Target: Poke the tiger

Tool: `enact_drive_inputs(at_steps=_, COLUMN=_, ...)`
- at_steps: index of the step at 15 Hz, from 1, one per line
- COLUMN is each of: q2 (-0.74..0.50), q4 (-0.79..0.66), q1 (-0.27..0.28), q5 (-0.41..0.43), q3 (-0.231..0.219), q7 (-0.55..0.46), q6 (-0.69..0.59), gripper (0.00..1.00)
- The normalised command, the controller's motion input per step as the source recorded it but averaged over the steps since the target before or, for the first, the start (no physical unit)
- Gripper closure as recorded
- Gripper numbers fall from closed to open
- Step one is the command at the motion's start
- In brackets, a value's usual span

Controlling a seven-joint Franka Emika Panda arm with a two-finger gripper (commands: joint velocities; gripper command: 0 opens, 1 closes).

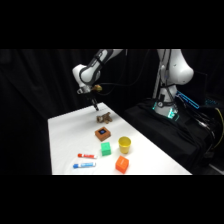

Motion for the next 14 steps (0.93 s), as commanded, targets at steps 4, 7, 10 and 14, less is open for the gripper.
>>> enact_drive_inputs(at_steps=4, q2=-0.35, q4=0.12, q1=0.089, q5=-0.111, q3=-0.069, q7=0.14, q6=-0.39, gripper=0.94)
enact_drive_inputs(at_steps=7, q2=-0.26, q4=0.28, q1=0.133, q5=-0.131, q3=-0.085, q7=0.2, q6=-0.46, gripper=0.68)
enact_drive_inputs(at_steps=10, q2=-0.14, q4=0.36, q1=0.139, q5=-0.116, q3=-0.078, q7=0.2, q6=-0.41, gripper=0.54)
enact_drive_inputs(at_steps=14, q2=-0.08, q4=0.35, q1=0.146, q5=-0.161, q3=-0.085, q7=0.23, q6=-0.35, gripper=0.19)
